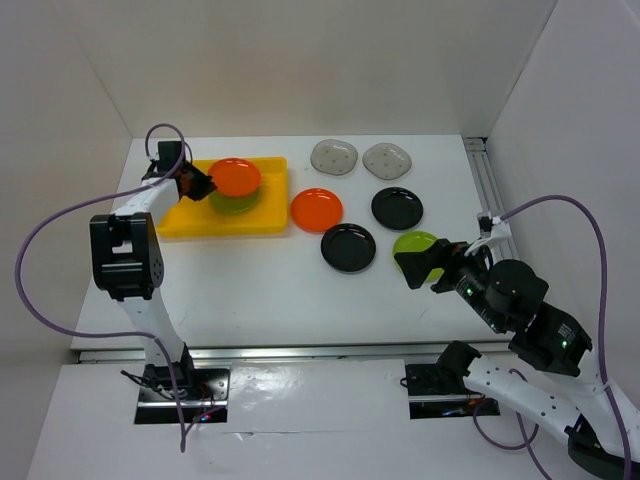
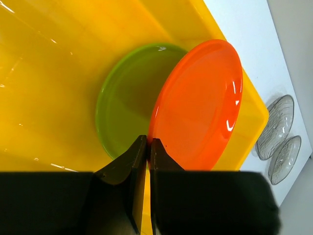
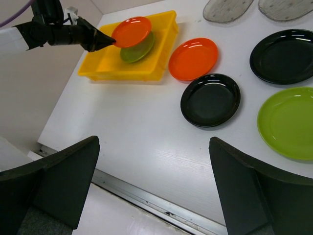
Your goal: Place the plates into the plastic bin on the countertop
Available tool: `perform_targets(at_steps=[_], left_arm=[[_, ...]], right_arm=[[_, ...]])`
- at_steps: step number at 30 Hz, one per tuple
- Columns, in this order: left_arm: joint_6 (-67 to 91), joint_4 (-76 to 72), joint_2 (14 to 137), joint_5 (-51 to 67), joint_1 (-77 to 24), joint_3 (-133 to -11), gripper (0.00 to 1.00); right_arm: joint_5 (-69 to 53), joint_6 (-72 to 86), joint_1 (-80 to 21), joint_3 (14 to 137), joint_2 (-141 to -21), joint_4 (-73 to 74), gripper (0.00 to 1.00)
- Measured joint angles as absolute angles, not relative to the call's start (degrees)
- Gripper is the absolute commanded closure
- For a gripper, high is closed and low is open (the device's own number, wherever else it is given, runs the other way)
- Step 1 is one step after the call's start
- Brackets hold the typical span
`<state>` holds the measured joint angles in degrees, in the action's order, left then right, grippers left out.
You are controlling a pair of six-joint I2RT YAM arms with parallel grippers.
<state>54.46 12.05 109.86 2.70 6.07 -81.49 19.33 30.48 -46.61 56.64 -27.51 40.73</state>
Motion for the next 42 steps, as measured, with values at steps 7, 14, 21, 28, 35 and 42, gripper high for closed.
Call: perform_targets(at_steps=[7, 14, 21, 28, 35, 42], left_arm=[[54.3, 13.8, 110.4, 2.6, 5.3, -82.0, 0.66], [55.5, 15.1, 110.3, 1.8, 5.5, -82.0, 0.28], [55.4, 15.7, 99.8, -0.9, 1.8, -77.8, 0.02], [56.0, 6.0, 78.8, -4.6, -20.3, -67.4, 0.01], [58.9, -1.8, 82.1, -11.8, -41.7, -50.0, 0.01], [62.3, -5.8, 90.6, -16.6, -46.9, -44.9, 0.01]], right_arm=[[19.3, 30.5, -46.6, 56.6, -27.5, 40.7, 0.00], [19.2, 30.4, -46.6, 56.6, -27.9, 40.7, 0.00], [19.2, 30.3, -46.6, 56.6, -28.4, 40.5, 0.00], [19.2, 30.2, -46.6, 55.8, -29.1, 39.5, 0.00], [18.9, 30.2, -46.6, 55.2, -29.5, 39.7, 0.00], [18.9, 30.4, -46.6, 55.0, -27.3, 39.9, 0.00]])
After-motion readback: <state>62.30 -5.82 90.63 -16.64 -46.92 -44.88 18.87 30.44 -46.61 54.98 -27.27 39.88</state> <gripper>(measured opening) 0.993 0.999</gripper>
